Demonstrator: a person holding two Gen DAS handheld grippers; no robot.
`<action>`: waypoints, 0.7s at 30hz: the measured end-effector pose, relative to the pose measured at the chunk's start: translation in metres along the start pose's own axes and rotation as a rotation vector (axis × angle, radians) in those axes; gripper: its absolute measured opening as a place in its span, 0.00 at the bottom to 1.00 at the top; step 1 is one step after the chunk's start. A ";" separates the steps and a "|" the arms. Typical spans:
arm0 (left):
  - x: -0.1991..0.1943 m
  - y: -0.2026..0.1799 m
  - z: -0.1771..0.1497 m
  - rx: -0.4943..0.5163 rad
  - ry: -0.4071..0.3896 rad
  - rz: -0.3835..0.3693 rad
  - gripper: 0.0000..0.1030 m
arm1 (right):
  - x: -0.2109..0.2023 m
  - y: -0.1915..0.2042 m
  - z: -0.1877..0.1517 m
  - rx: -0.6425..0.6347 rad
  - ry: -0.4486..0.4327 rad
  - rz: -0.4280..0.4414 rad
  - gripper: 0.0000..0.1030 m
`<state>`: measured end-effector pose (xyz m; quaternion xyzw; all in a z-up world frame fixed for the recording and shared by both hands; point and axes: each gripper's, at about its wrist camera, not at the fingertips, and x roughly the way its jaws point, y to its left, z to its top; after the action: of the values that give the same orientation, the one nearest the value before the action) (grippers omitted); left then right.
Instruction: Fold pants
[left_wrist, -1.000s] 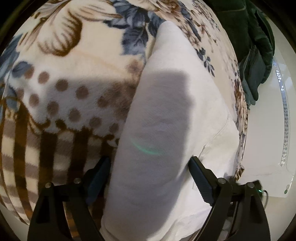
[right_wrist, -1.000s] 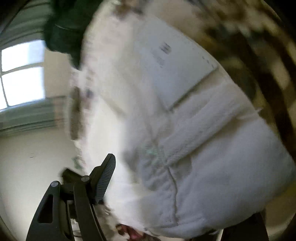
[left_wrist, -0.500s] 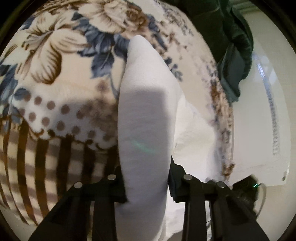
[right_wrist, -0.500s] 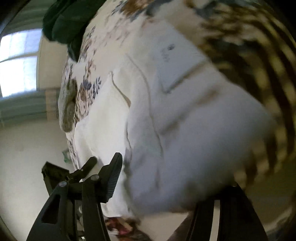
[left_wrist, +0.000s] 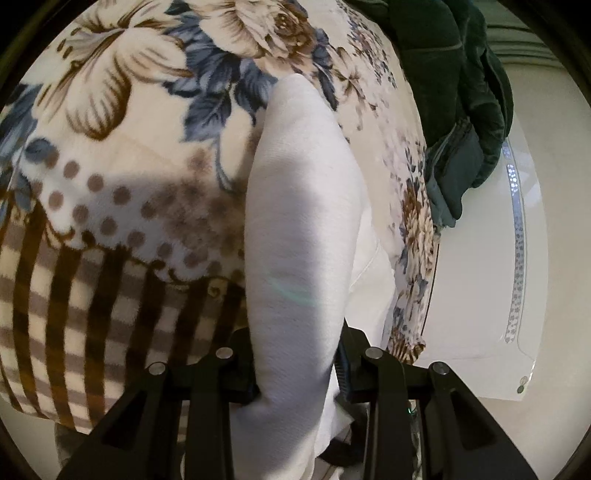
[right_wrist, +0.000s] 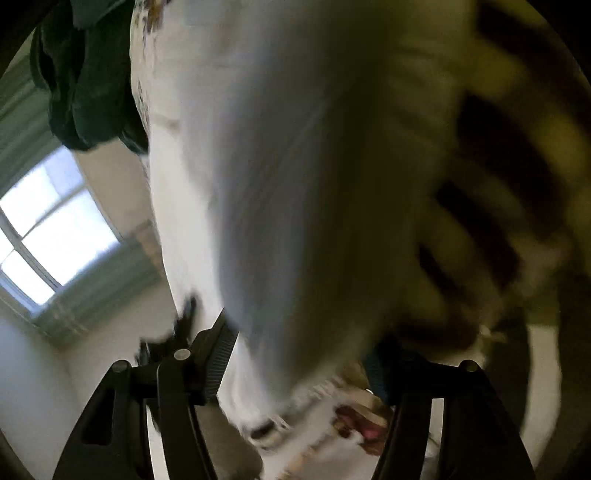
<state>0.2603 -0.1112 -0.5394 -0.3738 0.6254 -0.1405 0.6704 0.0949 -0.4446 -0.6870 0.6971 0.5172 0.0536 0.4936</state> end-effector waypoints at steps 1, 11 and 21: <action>0.000 0.000 0.000 0.003 0.005 0.001 0.27 | 0.004 -0.001 0.004 0.017 -0.023 0.024 0.66; 0.012 0.006 0.009 0.047 0.013 0.046 0.29 | -0.004 0.050 -0.018 -0.158 -0.172 -0.023 0.67; 0.027 0.002 0.005 0.122 0.001 0.081 0.29 | 0.015 0.060 -0.023 -0.161 -0.287 -0.126 0.29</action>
<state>0.2694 -0.1260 -0.5615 -0.3065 0.6306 -0.1512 0.6969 0.1287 -0.4176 -0.6370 0.6221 0.4781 -0.0362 0.6190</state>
